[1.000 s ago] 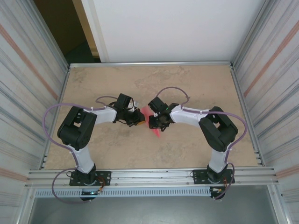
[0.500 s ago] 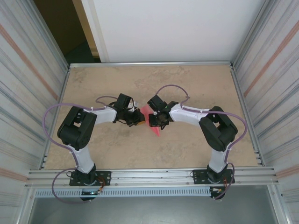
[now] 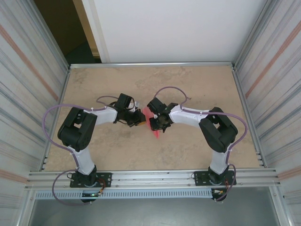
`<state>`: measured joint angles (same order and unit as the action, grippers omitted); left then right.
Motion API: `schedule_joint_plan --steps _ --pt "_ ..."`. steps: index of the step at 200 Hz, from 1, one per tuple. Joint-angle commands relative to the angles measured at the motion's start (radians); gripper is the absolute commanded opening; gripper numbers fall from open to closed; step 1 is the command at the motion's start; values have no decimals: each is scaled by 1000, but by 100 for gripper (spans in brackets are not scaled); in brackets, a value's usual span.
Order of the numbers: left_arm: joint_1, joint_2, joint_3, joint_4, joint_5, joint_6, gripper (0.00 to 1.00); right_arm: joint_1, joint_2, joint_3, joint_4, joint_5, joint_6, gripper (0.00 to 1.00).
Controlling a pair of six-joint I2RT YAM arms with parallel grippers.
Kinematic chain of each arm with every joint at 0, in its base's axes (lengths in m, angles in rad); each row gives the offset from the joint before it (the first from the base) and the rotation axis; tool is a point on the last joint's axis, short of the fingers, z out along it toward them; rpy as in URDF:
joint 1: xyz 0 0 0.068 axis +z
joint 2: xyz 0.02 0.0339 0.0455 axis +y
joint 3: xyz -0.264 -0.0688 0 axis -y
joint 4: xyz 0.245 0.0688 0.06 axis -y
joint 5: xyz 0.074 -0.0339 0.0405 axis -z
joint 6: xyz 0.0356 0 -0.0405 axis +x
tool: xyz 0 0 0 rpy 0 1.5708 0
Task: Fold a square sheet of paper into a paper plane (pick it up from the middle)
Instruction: Move the paper plane to the top-center of the table.
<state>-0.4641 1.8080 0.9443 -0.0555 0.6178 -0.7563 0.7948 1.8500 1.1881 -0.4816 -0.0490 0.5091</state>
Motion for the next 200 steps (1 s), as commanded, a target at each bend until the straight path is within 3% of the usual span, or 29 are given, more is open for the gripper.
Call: schedule_joint_plan --steps 1,97,153,200 --pt "5 -16 22 -23 1 23 12 12 25 30 -37 13 -40 20" --pt "13 -45 20 -39 0 30 21 14 59 66 -45 54 -26 17" --pt "126 -200 -56 -104 -90 62 48 -1 35 93 -48 129 -1 10" --pt "204 -318 -106 -204 -208 123 72 -92 76 209 -65 151 2 9"
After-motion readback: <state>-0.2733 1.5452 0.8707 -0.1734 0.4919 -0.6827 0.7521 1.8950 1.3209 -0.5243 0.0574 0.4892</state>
